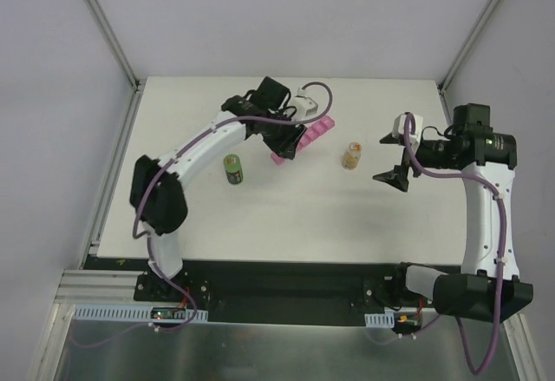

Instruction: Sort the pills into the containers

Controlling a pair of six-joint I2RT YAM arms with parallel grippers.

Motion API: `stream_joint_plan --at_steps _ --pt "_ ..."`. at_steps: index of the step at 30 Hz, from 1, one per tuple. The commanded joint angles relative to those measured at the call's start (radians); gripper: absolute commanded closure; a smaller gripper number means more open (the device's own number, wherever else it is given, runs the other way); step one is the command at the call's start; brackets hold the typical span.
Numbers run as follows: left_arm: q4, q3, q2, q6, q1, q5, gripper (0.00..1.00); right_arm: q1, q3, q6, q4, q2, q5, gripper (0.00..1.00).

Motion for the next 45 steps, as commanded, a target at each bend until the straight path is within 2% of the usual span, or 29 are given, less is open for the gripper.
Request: stream_joint_plan --at_steps 1,6,9,12,18,21,24,45 --pt "-0.037 -0.195 -0.251 0.077 -0.031 0.188 0.99 0.095 0.107 -0.334 -0.407 0.068 -0.057 0.04" --pt "-0.092 -0.371 -0.472 0.108 -0.098 0.211 0.99 0.230 0.211 -0.265 -0.404 0.138 -0.099 0.04" --pt "-0.117 -0.424 -0.567 0.093 -0.126 0.225 1.00 0.327 0.262 -0.205 -0.403 0.177 -0.105 0.04" --pt "-0.122 -0.461 -0.638 0.067 -0.134 0.243 1.00 0.443 0.259 -0.144 -0.403 0.203 -0.079 0.04" --pt "-0.123 -0.502 -0.719 0.032 -0.150 0.275 1.00 0.559 0.167 0.008 -0.314 0.189 -0.065 0.03" --pt "-0.122 -0.517 -0.738 0.024 -0.157 0.284 1.00 0.576 0.130 0.147 -0.184 0.165 -0.016 0.03" --pt "-0.122 -0.528 -0.747 0.019 -0.160 0.287 1.00 0.576 0.157 0.175 -0.174 0.191 0.019 0.03" --pt "-0.123 -0.514 -0.727 0.008 -0.183 0.304 1.00 0.603 0.207 0.207 -0.176 0.303 0.053 0.01"
